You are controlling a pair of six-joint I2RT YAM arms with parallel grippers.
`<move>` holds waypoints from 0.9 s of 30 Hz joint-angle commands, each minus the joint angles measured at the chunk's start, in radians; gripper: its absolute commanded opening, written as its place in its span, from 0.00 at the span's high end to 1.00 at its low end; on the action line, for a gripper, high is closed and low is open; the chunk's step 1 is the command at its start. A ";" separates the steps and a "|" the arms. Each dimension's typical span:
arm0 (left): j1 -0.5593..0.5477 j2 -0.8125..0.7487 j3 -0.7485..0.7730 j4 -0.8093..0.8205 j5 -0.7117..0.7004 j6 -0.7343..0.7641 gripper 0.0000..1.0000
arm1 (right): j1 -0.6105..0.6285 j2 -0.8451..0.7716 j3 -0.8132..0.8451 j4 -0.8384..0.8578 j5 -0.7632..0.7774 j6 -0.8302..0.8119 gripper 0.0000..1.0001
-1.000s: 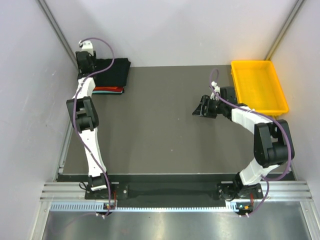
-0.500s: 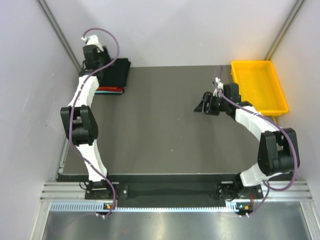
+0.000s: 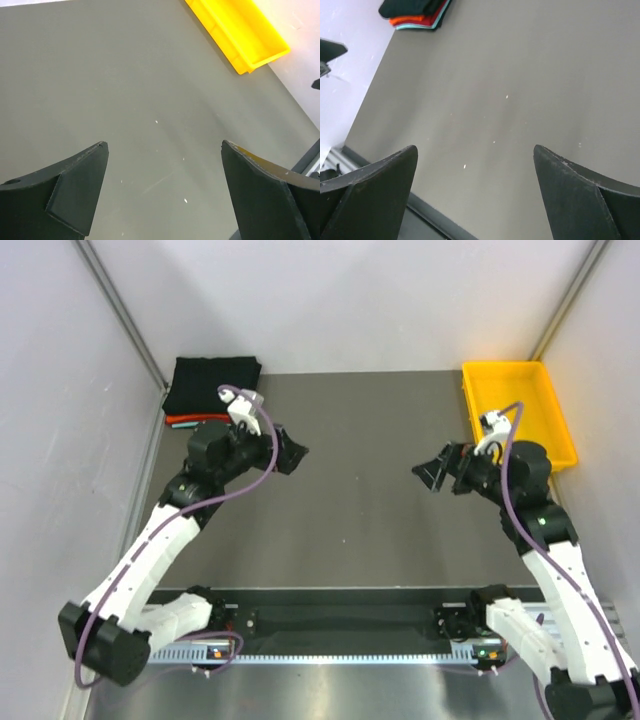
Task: Fold and stack the t-shirts
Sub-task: Reset both grippers
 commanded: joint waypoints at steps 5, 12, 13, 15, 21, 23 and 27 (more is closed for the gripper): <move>0.007 -0.103 -0.027 -0.125 -0.014 0.037 0.01 | -0.001 -0.065 -0.023 -0.039 0.093 0.057 0.00; 0.007 -0.155 0.007 -0.141 0.007 0.018 0.01 | -0.001 -0.060 0.004 0.009 0.066 0.116 0.00; 0.007 -0.162 0.002 -0.141 0.009 0.015 0.01 | 0.000 -0.062 0.009 0.007 0.064 0.111 0.00; 0.007 -0.181 -0.008 -0.138 0.006 0.020 0.01 | 0.000 -0.070 0.003 0.012 0.061 0.097 0.00; 0.007 -0.221 -0.019 -0.121 -0.021 -0.009 0.01 | -0.001 -0.091 -0.011 0.039 0.056 0.093 0.00; 0.007 -0.227 -0.022 -0.115 -0.001 -0.016 0.01 | 0.000 -0.090 -0.007 0.027 0.053 0.100 0.00; 0.007 -0.232 -0.037 -0.112 -0.016 -0.022 0.01 | 0.000 -0.094 0.006 0.019 0.062 0.100 0.00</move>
